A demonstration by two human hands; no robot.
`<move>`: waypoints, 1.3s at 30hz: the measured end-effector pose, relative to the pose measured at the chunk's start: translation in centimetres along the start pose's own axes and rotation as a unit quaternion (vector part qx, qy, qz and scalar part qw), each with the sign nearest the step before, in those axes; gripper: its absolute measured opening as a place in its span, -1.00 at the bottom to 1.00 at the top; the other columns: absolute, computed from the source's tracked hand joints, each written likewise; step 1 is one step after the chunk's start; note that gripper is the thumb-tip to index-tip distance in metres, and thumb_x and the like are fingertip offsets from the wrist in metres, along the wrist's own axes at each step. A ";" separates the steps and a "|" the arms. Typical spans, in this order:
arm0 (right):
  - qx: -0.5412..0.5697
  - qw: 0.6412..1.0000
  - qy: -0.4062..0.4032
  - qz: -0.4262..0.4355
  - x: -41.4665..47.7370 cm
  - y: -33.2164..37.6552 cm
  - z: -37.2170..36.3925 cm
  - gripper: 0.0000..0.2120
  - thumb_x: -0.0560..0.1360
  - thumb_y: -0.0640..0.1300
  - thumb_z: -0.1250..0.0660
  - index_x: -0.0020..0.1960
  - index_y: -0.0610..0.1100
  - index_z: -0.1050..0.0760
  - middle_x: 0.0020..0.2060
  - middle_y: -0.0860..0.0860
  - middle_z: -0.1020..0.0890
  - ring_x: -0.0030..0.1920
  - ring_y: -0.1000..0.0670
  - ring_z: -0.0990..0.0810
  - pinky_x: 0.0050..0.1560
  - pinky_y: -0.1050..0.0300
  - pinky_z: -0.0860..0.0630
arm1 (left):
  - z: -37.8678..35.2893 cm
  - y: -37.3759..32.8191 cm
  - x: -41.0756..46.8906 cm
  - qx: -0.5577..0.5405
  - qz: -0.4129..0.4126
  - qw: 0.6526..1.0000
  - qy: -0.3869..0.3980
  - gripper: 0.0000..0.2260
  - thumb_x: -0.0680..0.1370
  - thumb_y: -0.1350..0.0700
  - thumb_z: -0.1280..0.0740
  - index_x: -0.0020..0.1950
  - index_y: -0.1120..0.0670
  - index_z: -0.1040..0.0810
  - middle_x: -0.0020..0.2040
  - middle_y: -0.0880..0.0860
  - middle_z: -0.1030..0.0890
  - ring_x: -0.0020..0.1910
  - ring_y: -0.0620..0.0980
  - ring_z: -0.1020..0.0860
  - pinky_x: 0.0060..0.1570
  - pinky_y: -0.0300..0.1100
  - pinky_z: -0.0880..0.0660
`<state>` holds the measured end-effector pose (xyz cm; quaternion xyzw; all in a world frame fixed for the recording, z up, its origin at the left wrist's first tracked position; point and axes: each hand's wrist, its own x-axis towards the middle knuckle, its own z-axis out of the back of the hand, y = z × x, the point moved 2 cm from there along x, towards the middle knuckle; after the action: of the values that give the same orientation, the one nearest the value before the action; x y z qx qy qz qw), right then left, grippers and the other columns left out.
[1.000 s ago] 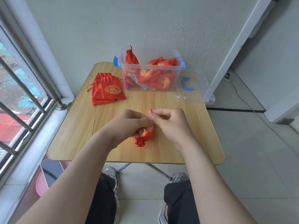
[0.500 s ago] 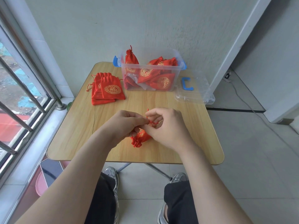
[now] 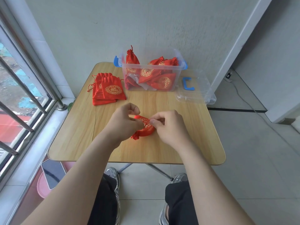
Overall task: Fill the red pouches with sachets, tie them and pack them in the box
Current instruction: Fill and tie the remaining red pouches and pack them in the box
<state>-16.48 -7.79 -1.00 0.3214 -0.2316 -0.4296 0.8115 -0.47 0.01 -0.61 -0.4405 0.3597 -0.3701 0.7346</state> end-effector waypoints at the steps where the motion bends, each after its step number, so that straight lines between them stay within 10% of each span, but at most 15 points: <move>1: 0.040 0.999 0.011 -0.032 -0.1 -0.1 0.1 -0.87 0.64 -0.12 -0.45 0.10 -0.07 -0.77 -0.07 0.09 -0.75 -0.02 0.12 -0.68 -0.06 0.27 -0.53 | -0.1 0.0 0.0 0.016 -0.022 1.000 -0.007 -0.79 0.47 0.38 -0.43 0.02 0.15 -0.56 -0.09 0.12 -0.68 -0.35 0.04 -0.59 -0.42 -0.16 -0.48; 8: 0.261 0.943 0.083 -0.189 -0.3 -0.4 0.1 -0.90 0.63 -0.07 -0.47 -0.02 -0.06 -0.74 -0.22 0.04 -0.70 -0.18 0.06 -0.59 -0.10 0.13 -0.52 | -0.5 -0.7 -0.6 0.104 -0.107 0.987 -0.054 -0.78 0.47 0.39 -0.41 -0.21 0.10 -0.73 -0.35 0.01 -0.71 -0.45 -0.06 -0.66 -0.47 -0.33 -0.52; 19: 0.284 0.934 0.029 -0.217 -0.1 -0.2 0.2 -0.91 0.62 -0.09 -0.49 0.05 -0.10 -0.73 -0.36 0.14 -0.66 -0.27 0.13 -0.58 -0.12 0.18 -0.50 | -0.7 -1.0 -0.5 0.105 -0.096 0.990 0.010 -0.78 0.59 0.00 -0.44 -0.22 0.00 -0.75 -0.31 -0.05 -0.70 -0.34 -0.19 -0.59 -0.35 -0.35 -0.45; 29: 0.051 0.986 0.025 -0.154 -0.5 -1.0 0.3 -0.92 0.55 -0.05 -0.56 0.01 -0.04 -0.79 0.06 0.05 -0.76 0.12 0.04 -0.69 0.05 0.20 -0.57 | -0.1 1.0 0.5 0.188 -0.008 0.982 0.033 -0.77 0.64 0.01 -0.41 -0.14 0.06 -0.75 -0.28 0.02 -0.74 -0.26 -0.01 -0.70 -0.10 -0.02 -0.71; 39: -0.148 0.958 0.086 -0.232 -0.7 -3.1 0.7 -0.87 0.50 -0.14 -0.43 0.03 -0.09 -0.68 -0.03 -0.05 -0.69 -0.10 -0.10 -0.68 -0.04 0.04 -0.70 | 2.3 3.0 1.3 0.327 0.133 0.935 0.024 -0.73 0.49 -0.01 -0.33 -0.18 0.17 -0.67 -0.31 0.08 -0.66 -0.33 0.10 -0.62 -0.30 -0.10 -0.56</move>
<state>-18.99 -8.73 -2.83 0.2783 -0.0145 -0.6063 0.7448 2.75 0.80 -2.75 -0.1152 0.2914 -0.3766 0.8718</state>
